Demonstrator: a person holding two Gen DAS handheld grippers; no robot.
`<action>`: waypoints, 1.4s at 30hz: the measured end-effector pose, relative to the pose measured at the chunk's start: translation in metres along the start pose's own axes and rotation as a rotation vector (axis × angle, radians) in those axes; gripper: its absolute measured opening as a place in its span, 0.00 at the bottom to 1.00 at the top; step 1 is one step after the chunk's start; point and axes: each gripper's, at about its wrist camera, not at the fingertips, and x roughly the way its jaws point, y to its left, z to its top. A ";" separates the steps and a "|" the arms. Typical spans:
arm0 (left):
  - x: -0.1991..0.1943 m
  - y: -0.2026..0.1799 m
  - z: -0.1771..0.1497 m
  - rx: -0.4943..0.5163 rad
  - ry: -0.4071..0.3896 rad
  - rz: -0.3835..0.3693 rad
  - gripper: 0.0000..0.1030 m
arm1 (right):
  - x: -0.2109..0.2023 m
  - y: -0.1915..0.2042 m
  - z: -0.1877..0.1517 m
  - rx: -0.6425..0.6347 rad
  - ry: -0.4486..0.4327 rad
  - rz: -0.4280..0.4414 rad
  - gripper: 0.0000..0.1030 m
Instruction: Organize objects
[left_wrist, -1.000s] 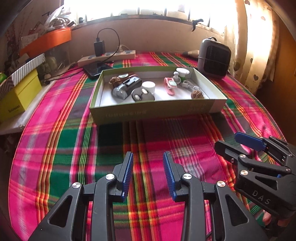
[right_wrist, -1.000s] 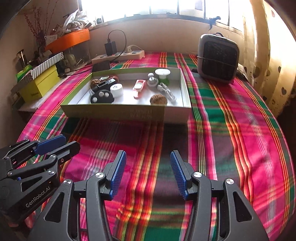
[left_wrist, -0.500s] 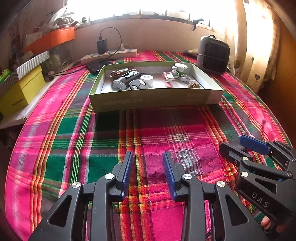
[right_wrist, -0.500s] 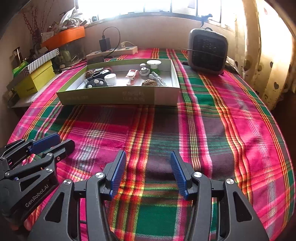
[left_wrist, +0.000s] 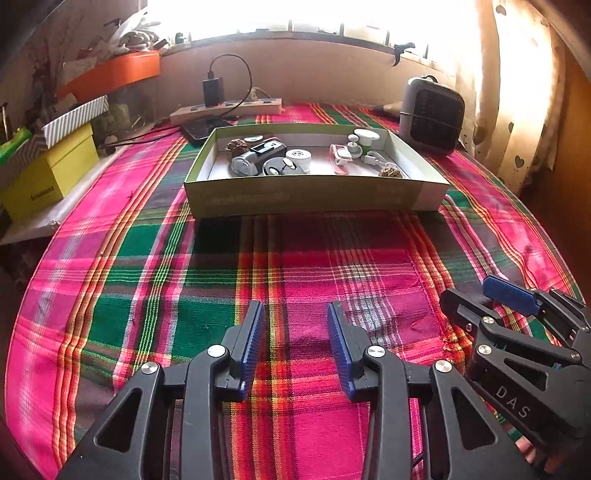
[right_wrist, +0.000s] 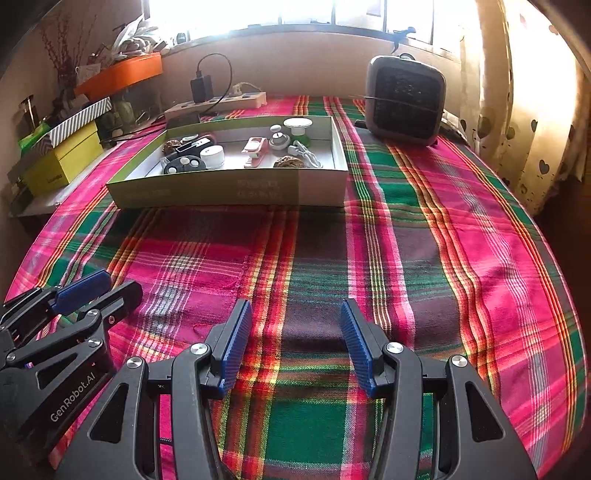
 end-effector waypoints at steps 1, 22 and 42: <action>0.000 0.000 0.000 -0.002 -0.001 0.000 0.33 | 0.000 0.000 0.000 0.001 -0.001 -0.001 0.49; -0.003 -0.004 -0.003 0.015 -0.008 0.027 0.33 | 0.000 0.000 0.000 0.004 -0.001 -0.005 0.50; -0.003 -0.004 -0.004 0.014 -0.009 0.028 0.33 | 0.000 0.000 0.000 0.004 -0.001 -0.005 0.50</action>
